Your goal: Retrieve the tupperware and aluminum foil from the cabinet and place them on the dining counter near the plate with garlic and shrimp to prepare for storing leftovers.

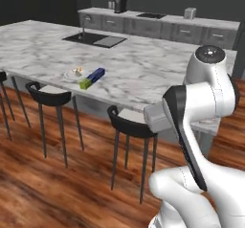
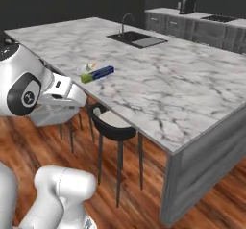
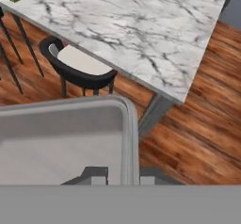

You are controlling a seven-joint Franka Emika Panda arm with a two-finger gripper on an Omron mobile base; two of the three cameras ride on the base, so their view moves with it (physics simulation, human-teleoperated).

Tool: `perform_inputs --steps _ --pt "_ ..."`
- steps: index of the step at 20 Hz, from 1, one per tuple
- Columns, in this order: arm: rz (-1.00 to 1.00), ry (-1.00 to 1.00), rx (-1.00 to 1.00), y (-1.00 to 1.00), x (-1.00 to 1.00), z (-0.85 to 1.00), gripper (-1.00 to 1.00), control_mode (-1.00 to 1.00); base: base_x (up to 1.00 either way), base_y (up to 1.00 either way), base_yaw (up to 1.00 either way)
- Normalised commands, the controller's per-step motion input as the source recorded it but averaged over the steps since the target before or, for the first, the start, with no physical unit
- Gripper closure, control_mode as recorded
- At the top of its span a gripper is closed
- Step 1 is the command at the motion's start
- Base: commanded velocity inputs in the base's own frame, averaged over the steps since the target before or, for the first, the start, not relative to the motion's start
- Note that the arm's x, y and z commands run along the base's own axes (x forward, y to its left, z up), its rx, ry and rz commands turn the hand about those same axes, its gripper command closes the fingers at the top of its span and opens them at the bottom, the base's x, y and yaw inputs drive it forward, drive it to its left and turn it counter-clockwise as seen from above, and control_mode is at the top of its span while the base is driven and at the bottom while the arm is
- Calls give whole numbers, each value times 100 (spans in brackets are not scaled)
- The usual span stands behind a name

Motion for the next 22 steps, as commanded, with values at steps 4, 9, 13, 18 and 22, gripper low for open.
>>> perform_inputs --steps 4,9,13,18,22 --pt "0 0 0 0 0 0 100 100 100 100 0" --pt "0 0 0 0 0 0 100 100 100 100 -9" --pt "0 0 0 0 0 0 100 100 100 100 -28" --pt "0 0 0 0 0 0 100 100 98 100 -36" --pt "0 0 0 0 0 0 100 100 94 100 -38"
